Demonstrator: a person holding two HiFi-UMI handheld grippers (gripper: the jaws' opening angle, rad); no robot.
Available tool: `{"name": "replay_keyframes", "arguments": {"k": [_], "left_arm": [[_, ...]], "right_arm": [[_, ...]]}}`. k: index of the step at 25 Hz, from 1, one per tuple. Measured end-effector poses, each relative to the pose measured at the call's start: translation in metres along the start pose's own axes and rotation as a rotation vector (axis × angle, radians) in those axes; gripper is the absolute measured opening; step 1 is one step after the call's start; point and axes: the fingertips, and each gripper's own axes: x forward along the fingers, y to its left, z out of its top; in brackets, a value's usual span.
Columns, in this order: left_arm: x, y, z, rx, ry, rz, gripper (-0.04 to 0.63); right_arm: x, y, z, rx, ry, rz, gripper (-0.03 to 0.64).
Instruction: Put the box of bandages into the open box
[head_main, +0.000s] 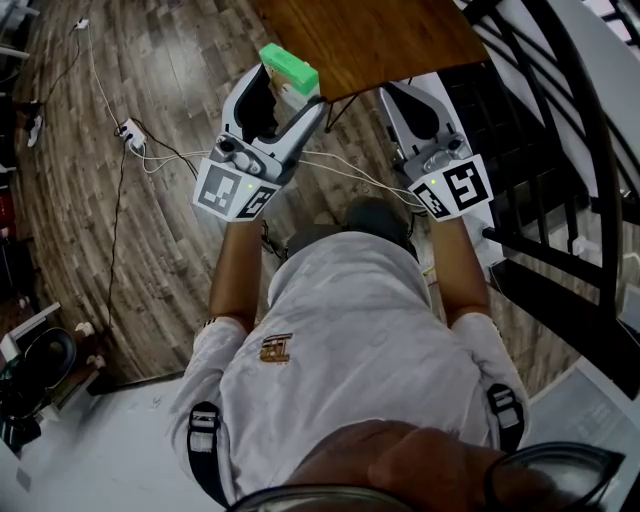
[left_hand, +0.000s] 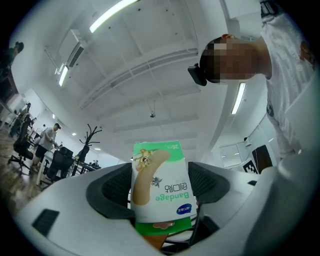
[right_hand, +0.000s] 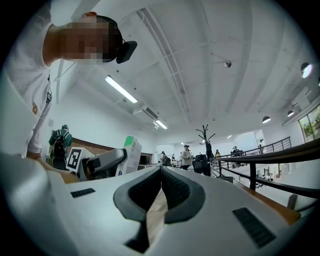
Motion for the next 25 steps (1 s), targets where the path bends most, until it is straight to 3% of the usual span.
{"name": "replay_keyframes", "arguments": {"k": [20,25], "left_arm": [[0.044,0.024,-0.022,0.033,-0.017,0.013,0.368],[0.076,0.061,-0.03,0.037,-0.014,0.03,0.368]], "right_arm": [[0.017,-0.053,-0.007,-0.024,-0.029,0.03,0.032],[0.054,-0.092,-0.008,-0.023,-0.024,0.044,0.032]]}}
